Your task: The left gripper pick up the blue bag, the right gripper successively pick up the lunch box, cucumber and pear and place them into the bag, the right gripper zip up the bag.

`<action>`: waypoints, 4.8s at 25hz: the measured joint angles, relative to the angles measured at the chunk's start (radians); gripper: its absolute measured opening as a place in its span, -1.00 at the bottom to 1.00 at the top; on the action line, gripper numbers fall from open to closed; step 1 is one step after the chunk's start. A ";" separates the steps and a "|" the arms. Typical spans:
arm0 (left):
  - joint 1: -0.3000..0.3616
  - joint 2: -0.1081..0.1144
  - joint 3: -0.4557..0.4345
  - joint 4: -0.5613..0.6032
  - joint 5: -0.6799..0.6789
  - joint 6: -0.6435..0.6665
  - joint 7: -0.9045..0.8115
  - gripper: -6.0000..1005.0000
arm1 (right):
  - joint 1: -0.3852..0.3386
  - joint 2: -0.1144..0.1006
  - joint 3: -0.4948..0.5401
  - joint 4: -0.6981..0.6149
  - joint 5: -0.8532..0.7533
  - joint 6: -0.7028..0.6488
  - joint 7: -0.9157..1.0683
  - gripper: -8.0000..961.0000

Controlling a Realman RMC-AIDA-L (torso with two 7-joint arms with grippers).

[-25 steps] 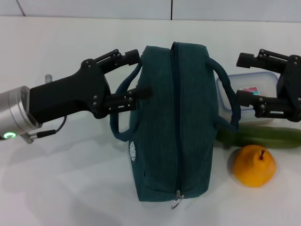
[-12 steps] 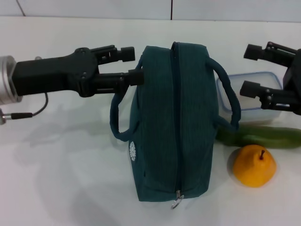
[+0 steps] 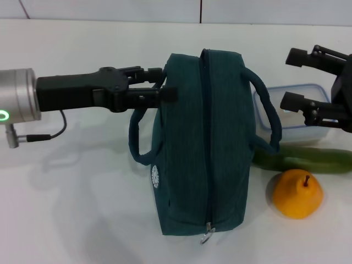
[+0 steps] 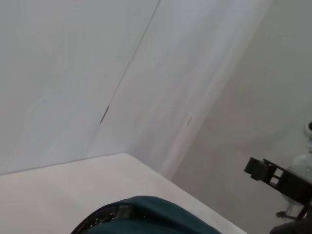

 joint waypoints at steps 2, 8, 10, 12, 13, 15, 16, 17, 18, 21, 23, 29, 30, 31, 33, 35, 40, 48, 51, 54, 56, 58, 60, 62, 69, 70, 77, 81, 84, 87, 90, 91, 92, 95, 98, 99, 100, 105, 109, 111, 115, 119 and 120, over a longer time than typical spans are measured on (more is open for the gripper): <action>-0.008 0.000 0.013 -0.001 0.001 -0.005 -0.017 0.68 | 0.001 0.001 0.000 0.000 0.004 0.001 0.000 0.72; -0.026 0.000 0.088 0.000 0.048 -0.104 -0.065 0.68 | 0.003 0.003 -0.001 0.008 0.007 0.010 -0.005 0.72; -0.027 0.000 0.100 -0.003 0.051 -0.133 -0.068 0.68 | 0.006 0.003 -0.001 0.018 0.008 0.012 -0.007 0.72; -0.027 0.000 0.103 -0.005 0.051 -0.151 -0.068 0.68 | 0.007 0.003 0.000 0.025 0.009 0.015 -0.009 0.72; -0.028 0.000 0.103 -0.005 0.051 -0.157 -0.068 0.67 | 0.008 0.003 0.000 0.027 0.010 0.016 -0.009 0.72; -0.028 0.001 0.102 -0.008 0.052 -0.167 -0.069 0.67 | 0.008 0.003 0.000 0.027 0.010 0.021 -0.009 0.72; -0.028 0.001 0.100 -0.010 0.052 -0.175 -0.069 0.67 | 0.008 0.004 0.000 0.027 0.011 0.022 -0.009 0.72; -0.028 0.001 0.099 -0.012 0.052 -0.183 -0.069 0.67 | 0.008 0.004 0.000 0.027 0.011 0.023 -0.009 0.72; -0.028 0.002 0.098 -0.016 0.052 -0.191 -0.066 0.67 | 0.008 0.004 0.000 0.028 0.012 0.023 -0.009 0.72; -0.030 0.004 0.097 -0.025 0.050 -0.202 -0.033 0.67 | 0.008 0.004 0.000 0.044 0.012 0.031 -0.011 0.72; -0.030 0.004 0.097 -0.026 0.047 -0.203 -0.003 0.67 | 0.010 0.004 0.000 0.064 0.012 0.040 -0.022 0.72; -0.032 0.005 0.096 -0.027 0.047 -0.205 0.032 0.41 | 0.015 0.001 0.000 0.153 0.032 0.053 -0.071 0.72; -0.032 0.005 0.096 -0.027 0.047 -0.206 0.036 0.32 | 0.012 0.001 0.000 0.166 0.039 0.054 -0.081 0.72; -0.032 0.005 0.096 -0.027 0.047 -0.208 0.043 0.24 | 0.010 0.001 0.001 0.185 0.051 0.055 -0.094 0.72; -0.032 0.004 0.096 -0.030 0.048 -0.210 0.052 0.15 | 0.005 0.000 0.002 0.225 0.075 0.060 -0.115 0.72; -0.034 0.004 0.097 -0.045 0.049 -0.211 0.055 0.06 | -0.001 0.000 0.009 0.262 0.090 0.066 -0.123 0.72; -0.044 0.006 0.097 -0.072 0.046 -0.209 0.074 -0.17 | -0.005 0.001 0.072 0.378 0.123 0.091 -0.124 0.72; -0.043 0.002 0.102 -0.074 0.031 -0.203 0.172 -0.67 | -0.012 0.005 0.198 0.642 0.324 0.247 -0.121 0.72; -0.049 0.002 0.104 -0.076 0.032 -0.203 0.184 -0.80 | -0.016 0.005 0.211 0.717 0.406 0.303 -0.099 0.72; -0.052 0.002 0.105 -0.077 0.036 -0.203 0.191 -0.90 | -0.032 0.005 0.211 0.743 0.425 0.335 -0.013 0.72; -0.052 0.002 0.107 -0.077 0.037 -0.203 0.196 -0.90 | -0.044 0.006 0.214 0.746 0.425 0.343 0.017 0.72; -0.052 0.002 0.107 -0.077 0.035 -0.203 0.207 -0.90 | -0.059 0.009 0.231 0.755 0.426 0.347 0.042 0.72; -0.050 0.001 0.107 -0.078 0.032 -0.203 0.214 -0.90 | -0.063 0.011 0.250 0.776 0.427 0.355 0.054 0.72; -0.048 0.001 0.107 -0.083 0.031 -0.203 0.220 -0.90 | -0.060 0.011 0.262 0.798 0.427 0.379 0.067 0.72; -0.056 0.000 0.144 -0.102 0.026 -0.202 0.227 -0.90 | -0.048 0.011 0.271 0.834 0.423 0.422 0.126 0.72; -0.055 0.000 0.146 -0.102 0.025 -0.201 0.226 -0.90 | -0.046 0.011 0.270 0.836 0.421 0.424 0.139 0.72; -0.054 0.001 0.148 -0.104 0.016 -0.201 0.229 -0.90 | -0.023 0.011 0.260 0.838 0.398 0.495 0.221 0.72; -0.056 0.001 0.149 -0.103 0.016 -0.200 0.230 -0.90 | 0.005 0.011 0.260 0.841 0.360 0.524 0.260 0.72; -0.056 0.001 0.148 -0.102 0.016 -0.200 0.230 -0.90 | 0.019 0.011 0.260 0.847 0.352 0.527 0.266 0.72; -0.056 0.002 0.148 -0.101 0.016 -0.200 0.230 -0.90 | 0.031 0.011 0.263 0.850 0.338 0.527 0.280 0.72; -0.056 0.002 0.148 -0.102 0.016 -0.200 0.230 -0.90 | 0.038 0.011 0.264 0.851 0.334 0.526 0.294 0.72; -0.056 0.001 0.148 -0.102 0.016 -0.200 0.231 -0.90 | 0.041 0.011 0.262 0.851 0.334 0.525 0.300 0.72; -0.055 0.001 0.148 -0.102 0.016 -0.200 0.231 -0.90 | 0.043 0.011 0.261 0.851 0.333 0.524 0.304 0.72; -0.052 0.001 0.148 -0.102 0.016 -0.200 0.231 -0.90 | 0.047 0.011 0.264 0.851 0.326 0.518 0.314 0.72; -0.052 0.000 0.148 -0.102 0.016 -0.200 0.231 -0.90 | 0.049 0.011 0.268 0.851 0.325 0.518 0.315 0.72; -0.052 0.000 0.148 -0.102 0.016 -0.200 0.231 -0.90 | 0.051 0.011 0.267 0.851 0.324 0.518 0.315 0.72; -0.052 0.000 0.148 -0.102 0.016 -0.200 0.231 -0.90 | 0.054 0.011 0.267 0.851 0.324 0.518 0.315 0.72; -0.049 0.000 0.148 -0.103 0.016 -0.200 0.232 -0.90 | 0.058 0.011 0.268 0.852 0.324 0.517 0.315 0.60; -0.047 0.000 0.148 -0.103 0.016 -0.200 0.233 -0.90 | 0.057 0.011 0.269 0.852 0.324 0.517 0.316 0.50; -0.047 0.000 0.148 -0.103 0.016 -0.200 0.233 -0.90 | 0.055 0.011 0.271 0.852 0.324 0.516 0.316 0.40; -0.050 0.001 0.148 -0.104 0.016 -0.200 0.240 -0.90 | 0.056 0.011 0.271 0.853 0.325 0.510 0.316 0.10; -0.051 0.002 0.148 -0.104 0.016 -0.200 0.242 -0.90 | 0.056 0.011 0.271 0.853 0.325 0.510 0.316 -0.15; -0.051 0.002 0.148 -0.104 0.016 -0.200 0.242 -0.90 | 0.056 0.011 0.269 0.853 0.325 0.509 0.315 -0.20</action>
